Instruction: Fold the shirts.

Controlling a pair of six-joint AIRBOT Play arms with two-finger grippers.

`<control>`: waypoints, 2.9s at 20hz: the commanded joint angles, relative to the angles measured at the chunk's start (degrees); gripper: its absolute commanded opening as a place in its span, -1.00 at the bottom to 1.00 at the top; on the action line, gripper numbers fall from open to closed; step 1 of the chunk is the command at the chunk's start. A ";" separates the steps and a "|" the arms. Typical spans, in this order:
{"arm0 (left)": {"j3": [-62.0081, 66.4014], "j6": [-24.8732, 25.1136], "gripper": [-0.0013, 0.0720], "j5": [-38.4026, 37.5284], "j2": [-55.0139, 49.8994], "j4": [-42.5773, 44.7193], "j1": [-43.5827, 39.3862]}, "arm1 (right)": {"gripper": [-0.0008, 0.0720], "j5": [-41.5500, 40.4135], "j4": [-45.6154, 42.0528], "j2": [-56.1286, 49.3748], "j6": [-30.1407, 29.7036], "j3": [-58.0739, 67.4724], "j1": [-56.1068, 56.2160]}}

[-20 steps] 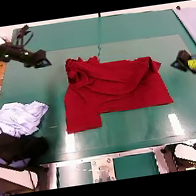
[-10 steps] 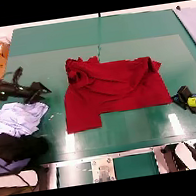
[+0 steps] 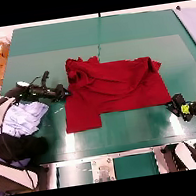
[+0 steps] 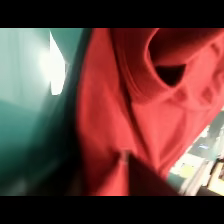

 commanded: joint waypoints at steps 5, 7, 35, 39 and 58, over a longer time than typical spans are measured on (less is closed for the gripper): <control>5.90 -0.70 -0.90 -6.86 -1.18 6.16 2.69 | 0.15 -3.37 5.29 0.02 -0.66 -2.34 2.47; 6.36 -0.17 -0.90 -7.15 -1.18 6.10 2.69 | 0.15 -9.57 7.02 -0.09 -0.66 -3.82 4.94; 34.16 -11.15 -0.90 1.33 56.17 15.28 2.67 | -0.95 -6.10 14.71 2.67 -8.37 69.53 6.56; 47.21 -12.96 -0.90 4.09 62.62 15.28 2.69 | -0.95 -8.94 2.38 4.11 -1.77 85.92 6.56; 25.27 -11.23 -0.90 -0.24 15.85 14.60 2.03 | -0.95 -19.15 5.95 -24.70 -10.58 39.47 21.55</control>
